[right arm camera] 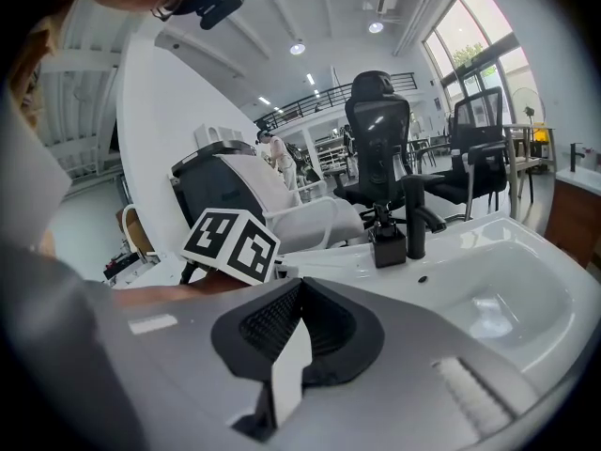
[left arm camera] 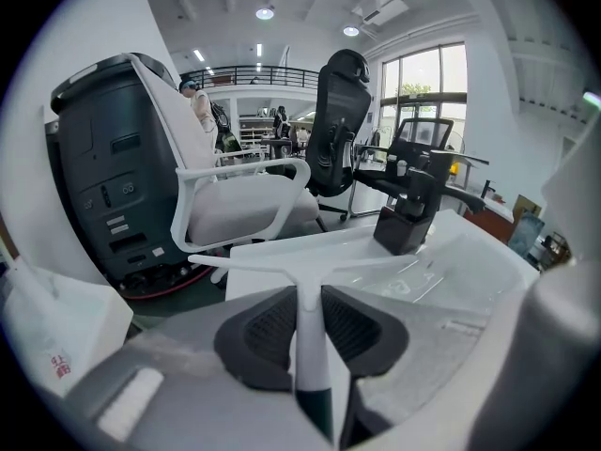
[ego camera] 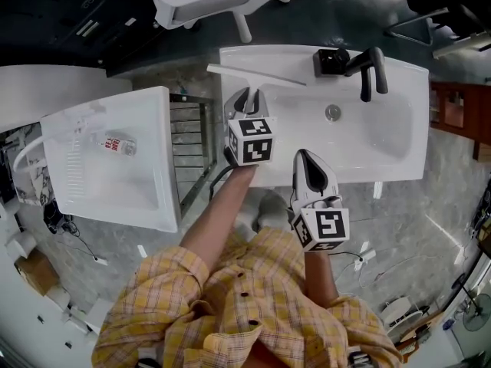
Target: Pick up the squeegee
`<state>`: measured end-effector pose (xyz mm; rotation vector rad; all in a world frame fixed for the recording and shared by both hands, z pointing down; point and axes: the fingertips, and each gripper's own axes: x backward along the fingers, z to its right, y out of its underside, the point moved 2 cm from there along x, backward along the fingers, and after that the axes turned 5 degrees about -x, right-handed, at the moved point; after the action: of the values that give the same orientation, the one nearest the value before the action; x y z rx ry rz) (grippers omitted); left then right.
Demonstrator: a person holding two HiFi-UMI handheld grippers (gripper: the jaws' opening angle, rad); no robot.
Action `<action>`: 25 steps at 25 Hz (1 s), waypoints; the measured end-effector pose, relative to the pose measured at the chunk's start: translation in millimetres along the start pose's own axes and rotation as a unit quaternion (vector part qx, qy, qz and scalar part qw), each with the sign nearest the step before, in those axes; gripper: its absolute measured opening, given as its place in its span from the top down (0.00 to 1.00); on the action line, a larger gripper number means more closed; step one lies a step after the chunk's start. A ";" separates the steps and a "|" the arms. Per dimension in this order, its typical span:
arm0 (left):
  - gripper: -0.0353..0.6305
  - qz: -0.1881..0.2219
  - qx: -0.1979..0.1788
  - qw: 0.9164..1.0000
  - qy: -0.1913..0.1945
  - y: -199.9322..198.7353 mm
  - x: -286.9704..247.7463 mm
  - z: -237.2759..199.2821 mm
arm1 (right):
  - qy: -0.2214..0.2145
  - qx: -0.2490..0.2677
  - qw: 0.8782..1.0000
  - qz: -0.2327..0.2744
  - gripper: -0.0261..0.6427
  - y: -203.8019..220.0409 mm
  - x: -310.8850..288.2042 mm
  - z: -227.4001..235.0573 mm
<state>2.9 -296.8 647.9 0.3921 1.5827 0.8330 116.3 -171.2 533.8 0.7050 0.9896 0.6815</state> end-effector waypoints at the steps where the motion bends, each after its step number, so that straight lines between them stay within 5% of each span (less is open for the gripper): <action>1: 0.82 0.002 0.002 1.000 -0.001 -1.1 3.9 -0.5 | -0.001 0.002 1.000 0.002 0.96 -1.7 2.2 -0.9; 25: 0.82 0.075 0.018 0.997 -0.010 -19.0 111.7 -8.3 | -0.023 0.049 0.997 0.056 0.96 -35.3 54.6 -36.9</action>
<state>-23.4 -237.1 554.9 0.5499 1.5653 0.9122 110.7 -141.8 465.2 0.8640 0.9516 0.7148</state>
